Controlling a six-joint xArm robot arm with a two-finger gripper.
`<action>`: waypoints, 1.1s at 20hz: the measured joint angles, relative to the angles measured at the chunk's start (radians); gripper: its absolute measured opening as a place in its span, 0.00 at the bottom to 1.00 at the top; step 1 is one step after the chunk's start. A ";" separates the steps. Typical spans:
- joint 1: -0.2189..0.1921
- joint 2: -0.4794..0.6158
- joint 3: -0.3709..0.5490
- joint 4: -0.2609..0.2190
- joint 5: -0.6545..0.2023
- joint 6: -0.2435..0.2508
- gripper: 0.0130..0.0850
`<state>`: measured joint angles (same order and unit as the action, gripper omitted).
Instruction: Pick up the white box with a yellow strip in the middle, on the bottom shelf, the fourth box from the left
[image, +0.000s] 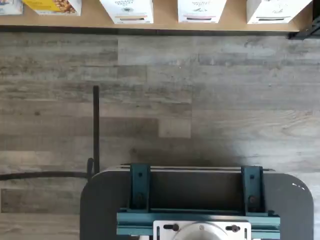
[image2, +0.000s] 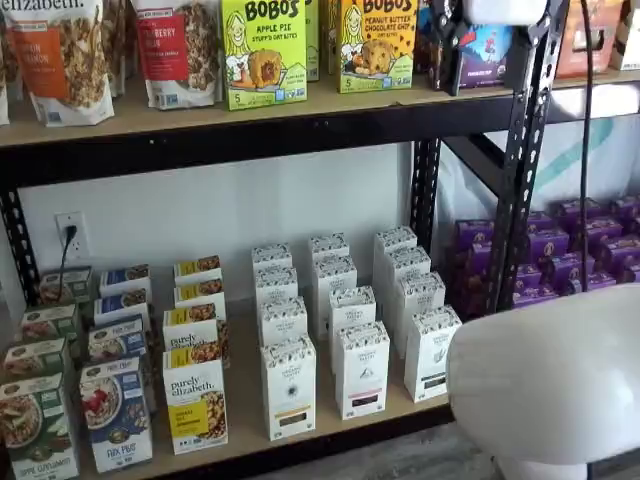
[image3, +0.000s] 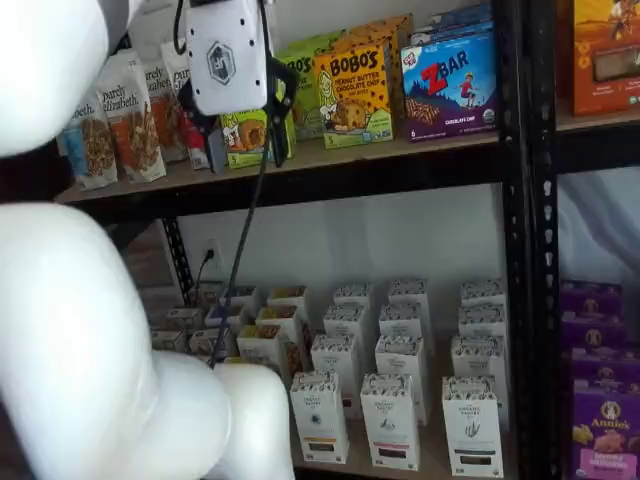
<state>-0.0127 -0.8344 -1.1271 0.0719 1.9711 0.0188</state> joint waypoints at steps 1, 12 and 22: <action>0.004 0.000 0.009 0.002 -0.009 0.004 1.00; 0.095 -0.013 0.171 -0.044 -0.163 0.076 1.00; 0.170 -0.023 0.359 -0.108 -0.364 0.146 1.00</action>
<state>0.1576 -0.8576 -0.7684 -0.0360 1.6076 0.1653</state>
